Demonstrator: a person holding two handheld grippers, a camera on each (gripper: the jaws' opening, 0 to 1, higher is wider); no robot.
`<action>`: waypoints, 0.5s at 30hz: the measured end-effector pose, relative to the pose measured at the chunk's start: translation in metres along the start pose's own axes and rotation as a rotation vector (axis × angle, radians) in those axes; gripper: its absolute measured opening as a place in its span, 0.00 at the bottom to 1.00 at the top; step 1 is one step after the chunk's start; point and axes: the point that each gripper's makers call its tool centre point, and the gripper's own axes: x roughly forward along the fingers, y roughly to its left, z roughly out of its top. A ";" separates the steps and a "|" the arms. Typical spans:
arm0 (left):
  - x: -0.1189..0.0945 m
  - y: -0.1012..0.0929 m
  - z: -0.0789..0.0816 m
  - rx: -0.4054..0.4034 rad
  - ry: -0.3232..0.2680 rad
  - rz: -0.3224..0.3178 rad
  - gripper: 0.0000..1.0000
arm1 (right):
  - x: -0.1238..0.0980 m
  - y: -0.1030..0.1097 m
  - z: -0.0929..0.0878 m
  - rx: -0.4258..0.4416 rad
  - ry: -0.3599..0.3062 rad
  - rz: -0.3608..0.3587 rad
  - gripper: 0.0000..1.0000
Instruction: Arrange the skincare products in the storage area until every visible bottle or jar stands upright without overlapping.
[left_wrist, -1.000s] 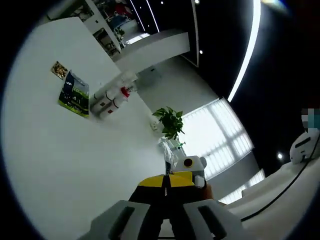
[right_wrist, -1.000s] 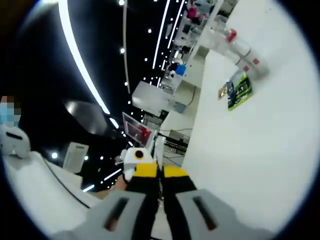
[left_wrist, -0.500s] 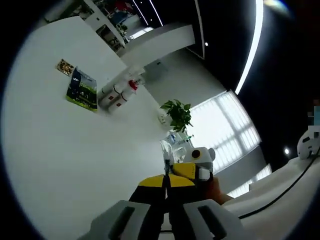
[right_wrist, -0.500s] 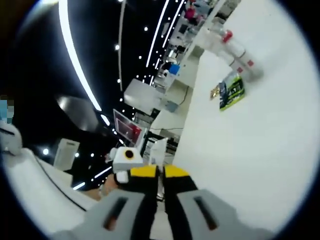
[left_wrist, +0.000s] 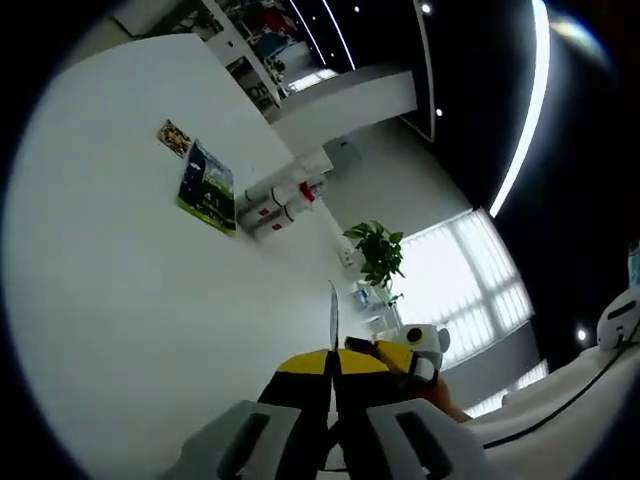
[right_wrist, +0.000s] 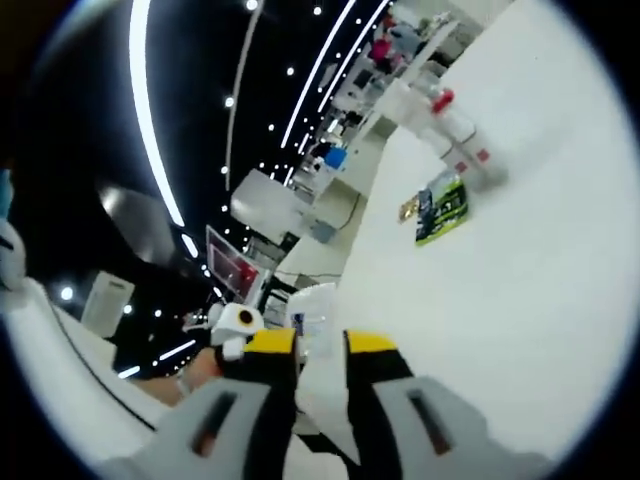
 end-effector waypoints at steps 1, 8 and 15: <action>0.000 0.003 0.003 -0.005 -0.005 0.005 0.00 | 0.001 0.000 -0.001 -0.009 0.004 -0.002 0.19; 0.002 0.021 0.023 -0.048 0.003 0.035 0.00 | 0.005 -0.004 -0.005 -0.023 0.032 -0.018 0.26; 0.001 0.043 0.054 -0.089 -0.022 0.076 0.00 | 0.007 -0.008 0.003 -0.111 0.046 -0.052 0.34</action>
